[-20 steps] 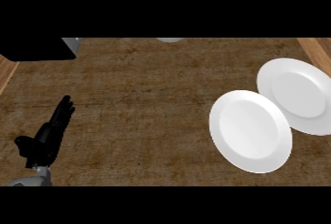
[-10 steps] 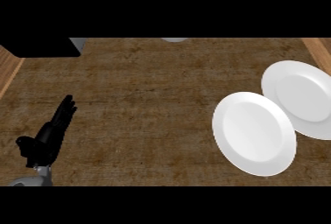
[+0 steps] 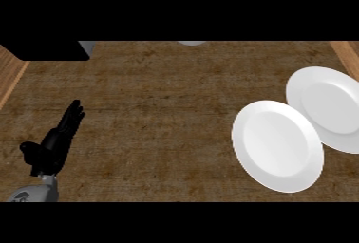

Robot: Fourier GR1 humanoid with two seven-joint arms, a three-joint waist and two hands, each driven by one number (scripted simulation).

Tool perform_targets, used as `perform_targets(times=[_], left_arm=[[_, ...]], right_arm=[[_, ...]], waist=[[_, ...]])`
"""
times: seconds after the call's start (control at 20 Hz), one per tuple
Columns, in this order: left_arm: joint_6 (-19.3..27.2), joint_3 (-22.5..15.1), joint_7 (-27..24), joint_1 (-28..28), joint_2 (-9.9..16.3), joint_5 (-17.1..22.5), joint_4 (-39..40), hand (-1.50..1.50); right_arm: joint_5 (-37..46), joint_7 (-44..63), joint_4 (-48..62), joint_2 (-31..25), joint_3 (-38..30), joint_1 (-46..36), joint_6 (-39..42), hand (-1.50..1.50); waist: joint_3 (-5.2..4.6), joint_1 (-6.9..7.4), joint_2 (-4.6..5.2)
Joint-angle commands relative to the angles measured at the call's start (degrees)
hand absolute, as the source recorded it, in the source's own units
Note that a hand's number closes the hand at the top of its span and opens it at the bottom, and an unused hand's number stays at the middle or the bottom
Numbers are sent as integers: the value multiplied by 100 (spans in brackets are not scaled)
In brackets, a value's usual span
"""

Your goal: Pick the bell pepper from the plate and place it in the plate

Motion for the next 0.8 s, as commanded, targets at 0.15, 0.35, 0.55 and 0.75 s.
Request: perform_targets(times=[0.15,0.35,0.55,0.75], left_arm=[[6,-27,-545,171,-144,-257,329,0],[51,-153,253,405,-184,-152,-694,0],[63,-108,295,42,-233,-223,-376,0],[227,-222,110,-26,-481,-352,-185,0]], right_arm=[[380,351,487,-135,607,-1137,184,150],[569,780,805,-371,1135,-1915,462,150],[898,389,1666,40,1613,-2579,-6,150],[1248,155,2962,66,1966,-3538,-325,150]], waist=[[4,46,11],[8,118,4],[8,76,11],[12,132,31]])
